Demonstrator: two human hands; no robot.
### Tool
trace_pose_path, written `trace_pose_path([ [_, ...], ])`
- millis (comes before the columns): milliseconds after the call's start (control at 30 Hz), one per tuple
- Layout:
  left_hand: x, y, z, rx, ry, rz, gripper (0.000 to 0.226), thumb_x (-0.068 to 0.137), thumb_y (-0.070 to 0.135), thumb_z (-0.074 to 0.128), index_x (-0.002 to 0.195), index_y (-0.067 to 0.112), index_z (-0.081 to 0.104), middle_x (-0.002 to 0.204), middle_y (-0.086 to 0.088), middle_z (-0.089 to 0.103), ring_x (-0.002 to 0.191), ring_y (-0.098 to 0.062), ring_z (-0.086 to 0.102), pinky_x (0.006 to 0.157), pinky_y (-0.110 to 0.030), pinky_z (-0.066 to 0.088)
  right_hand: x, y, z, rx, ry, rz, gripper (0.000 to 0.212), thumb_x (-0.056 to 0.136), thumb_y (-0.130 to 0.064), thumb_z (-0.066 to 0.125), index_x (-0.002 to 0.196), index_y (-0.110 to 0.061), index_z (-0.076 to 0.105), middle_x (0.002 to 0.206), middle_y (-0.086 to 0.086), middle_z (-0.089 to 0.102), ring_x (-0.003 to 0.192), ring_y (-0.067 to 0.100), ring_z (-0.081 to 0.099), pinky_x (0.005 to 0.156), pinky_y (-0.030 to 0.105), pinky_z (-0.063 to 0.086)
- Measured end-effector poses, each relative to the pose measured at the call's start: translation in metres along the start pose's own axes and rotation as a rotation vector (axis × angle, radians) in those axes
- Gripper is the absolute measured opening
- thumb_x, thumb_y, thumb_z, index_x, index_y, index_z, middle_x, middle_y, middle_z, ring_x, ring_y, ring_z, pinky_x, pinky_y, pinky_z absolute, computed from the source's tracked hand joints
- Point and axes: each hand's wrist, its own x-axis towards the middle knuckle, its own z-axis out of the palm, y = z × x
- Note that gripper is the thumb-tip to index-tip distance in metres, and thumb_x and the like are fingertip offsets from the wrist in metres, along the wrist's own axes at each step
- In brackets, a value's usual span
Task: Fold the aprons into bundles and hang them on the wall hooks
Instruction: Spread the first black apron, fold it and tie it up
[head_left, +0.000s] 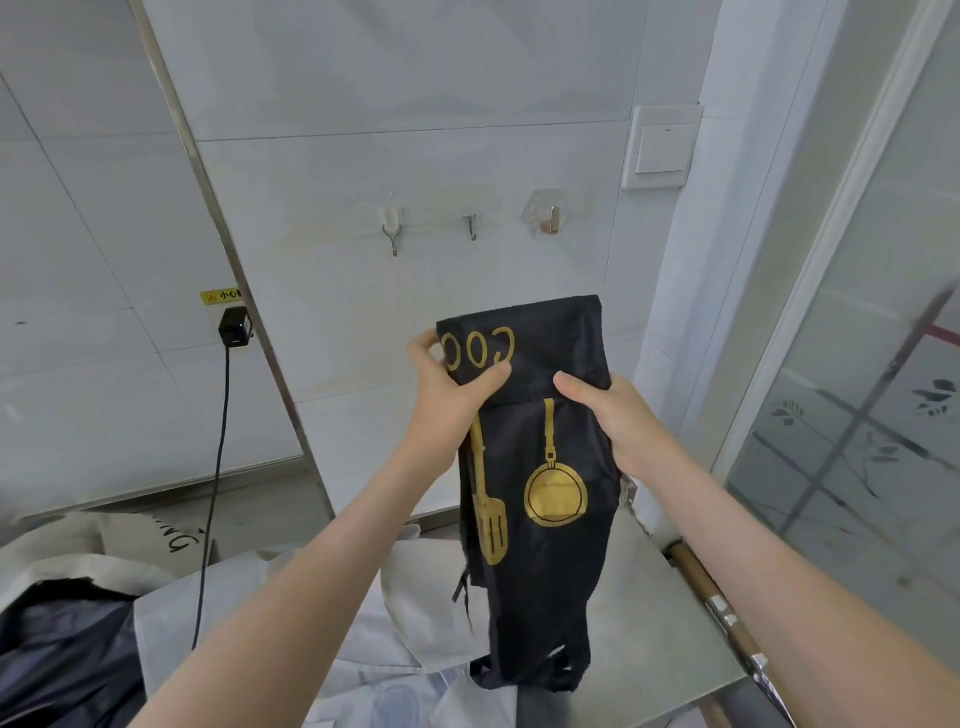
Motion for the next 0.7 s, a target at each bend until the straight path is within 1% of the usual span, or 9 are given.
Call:
trace_pose_path([
  [67,-0.003,-0.011,-0.007,0.017,-0.022,-0.125,0.065,0.083,0.011,0.072,0.125,0.024,0.024,0.109,-0.004,0.063,0.097,-0.017,0.067,0.08,-0.032,0.057,0.002,0.001,0.001,0.018,0.056,-0.018,0.015,0.088,-0.028,0.066,0.102,-0.022,0.062,0.099,0.001,0.071,0.09,0.021,0.069,0.069,0.03,0.056],
  [100,-0.004,-0.017,-0.011,0.062,-0.071,-0.189,0.063,0.083,0.015,0.072,0.126,0.023,0.027,0.11,-0.003,0.064,0.098,-0.018,0.066,0.082,-0.032,0.057,0.003,0.001,0.001,0.05,0.084,-0.027,0.016,0.088,-0.027,0.066,0.103,-0.021,0.062,0.101,0.003,0.071,0.091,0.021,0.069,0.07,0.031,0.056],
  [167,-0.007,-0.029,-0.015,0.197,-0.203,-0.28,0.048,0.085,0.026,0.069,0.127,0.02,0.045,0.112,0.0,0.067,0.106,-0.021,0.065,0.088,-0.034,0.054,0.004,0.001,0.0,0.103,0.142,-0.043,0.018,0.089,-0.026,0.067,0.105,-0.019,0.062,0.103,0.003,0.071,0.091,0.021,0.069,0.07,0.031,0.057],
  [200,-0.008,-0.034,-0.014,0.253,-0.212,-0.301,0.041,0.088,0.031,0.066,0.125,0.018,0.053,0.113,0.001,0.068,0.108,-0.022,0.064,0.091,-0.036,0.052,0.005,0.002,0.0,0.116,0.16,-0.049,0.019,0.088,-0.026,0.067,0.106,-0.02,0.061,0.102,0.001,0.071,0.091,0.019,0.069,0.068,0.03,0.057],
  [267,-0.008,-0.039,-0.01,0.245,-0.104,-0.308,0.035,0.093,0.036,0.058,0.12,0.015,0.061,0.112,0.0,0.069,0.106,-0.021,0.064,0.096,-0.039,0.05,0.004,0.004,-0.002,0.136,0.137,-0.039,0.021,0.087,-0.025,0.068,0.106,-0.021,0.061,0.101,-0.001,0.071,0.091,0.018,0.069,0.069,0.029,0.056],
  [333,-0.007,-0.04,-0.007,0.204,-0.018,-0.292,0.034,0.096,0.038,0.052,0.116,0.013,0.063,0.11,-0.002,0.07,0.103,-0.02,0.065,0.097,-0.039,0.05,0.002,0.012,-0.005,0.125,0.045,0.002,0.023,0.086,-0.022,0.068,0.107,-0.02,0.062,0.101,0.0,0.073,0.093,0.02,0.069,0.077,0.032,0.056],
  [500,0.0,-0.038,-0.005,0.055,0.051,-0.311,0.023,0.099,0.034,0.048,0.097,0.02,0.066,0.1,0.001,0.072,0.096,-0.018,0.068,0.091,-0.038,0.052,-0.004,0.044,-0.023,0.061,-0.151,0.151,0.032,0.081,-0.026,0.065,0.109,-0.011,0.067,0.11,0.008,0.071,0.102,0.025,0.067,0.095,0.037,0.05],
  [600,0.003,-0.037,-0.007,-0.057,0.104,-0.353,0.024,0.1,0.03,0.047,0.092,0.017,0.066,0.091,0.001,0.073,0.087,-0.018,0.068,0.082,-0.036,0.054,-0.001,0.051,-0.03,0.048,-0.127,0.161,0.035,0.086,-0.029,0.06,0.108,-0.004,0.068,0.111,0.013,0.069,0.102,0.027,0.065,0.099,0.042,0.046],
  [700,0.003,-0.041,-0.01,-0.193,0.085,-0.493,0.031,0.098,0.039,0.048,0.104,0.014,0.065,0.103,-0.007,0.072,0.089,-0.023,0.069,0.074,-0.034,0.054,0.001,0.052,-0.03,0.041,-0.076,0.154,0.041,0.09,-0.035,0.058,0.112,-0.002,0.065,0.111,0.015,0.069,0.101,0.028,0.065,0.096,0.041,0.049],
])
